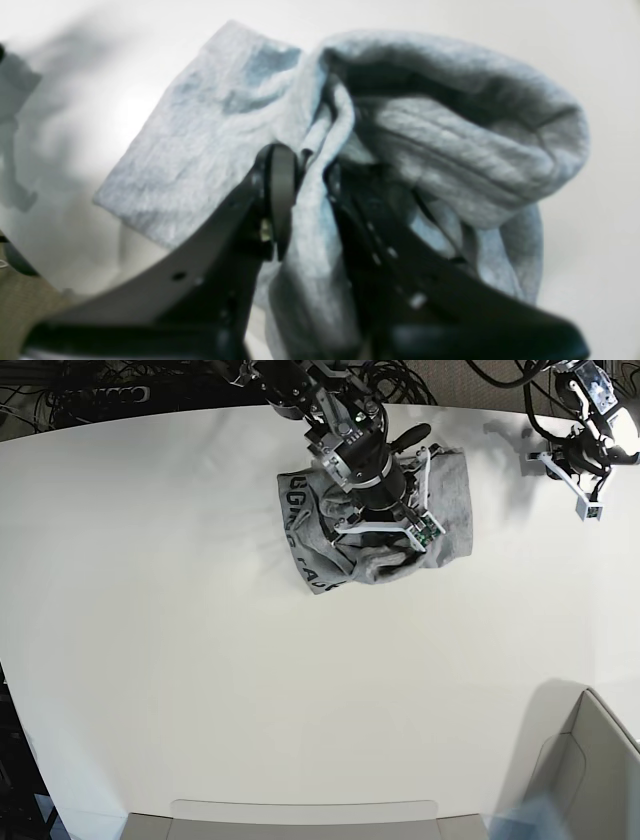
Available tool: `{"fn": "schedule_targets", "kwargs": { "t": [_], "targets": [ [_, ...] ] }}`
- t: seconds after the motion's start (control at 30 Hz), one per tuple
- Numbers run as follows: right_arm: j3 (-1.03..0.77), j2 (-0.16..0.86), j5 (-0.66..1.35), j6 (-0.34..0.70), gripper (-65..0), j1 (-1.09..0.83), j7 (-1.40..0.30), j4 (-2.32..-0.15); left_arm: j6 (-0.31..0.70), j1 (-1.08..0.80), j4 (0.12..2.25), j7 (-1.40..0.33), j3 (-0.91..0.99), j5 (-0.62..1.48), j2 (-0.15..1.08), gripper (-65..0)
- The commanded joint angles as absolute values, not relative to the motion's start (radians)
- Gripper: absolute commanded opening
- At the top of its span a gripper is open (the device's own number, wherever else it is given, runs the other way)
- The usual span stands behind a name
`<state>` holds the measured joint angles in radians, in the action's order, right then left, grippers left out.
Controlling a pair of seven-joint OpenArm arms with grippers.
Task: Fold the T-shirt properly
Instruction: 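Grasp the bundled shirt with the right gripper and fold it over itself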
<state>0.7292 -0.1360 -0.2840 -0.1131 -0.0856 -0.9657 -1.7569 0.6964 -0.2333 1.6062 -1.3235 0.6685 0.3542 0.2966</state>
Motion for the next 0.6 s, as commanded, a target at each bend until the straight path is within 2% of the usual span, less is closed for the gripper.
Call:
{"fn": "schedule_targets", "kwargs": {
  "t": [0.0, 0.2, 0.4, 0.53, 0.57],
  "targets": [
    [0.746, -0.154, -0.282, -0.125, -65.0, -0.064, -0.935, -1.764, 0.698, -0.232, 1.615, -1.325, 0.668, 0.351, 0.308, -54.5],
    [0.814, -0.157, -0.243, -0.186, -65.0, 0.002, -0.935, -1.669, 0.698, -0.232, 1.615, -1.325, 0.668, 0.351, 0.308, -54.5],
    [0.901, -0.157, -0.122, -0.300, -64.5, 0.081, -0.938, -1.570, 0.698, -0.232, 1.615, -1.325, 0.667, 0.351, 0.306, -54.5],
    [0.954, -0.157, -0.070, -0.325, -47.7, 0.097, -0.935, -1.569, 0.698, -0.232, 1.615, -1.325, 0.667, 0.351, 0.306, -54.5],
    [0.969, -0.157, -0.067, -0.315, -45.3, 0.108, -0.938, -1.570, 0.698, -0.232, 1.615, -1.325, 0.667, 0.351, 0.306, -54.5]
  ]
}}
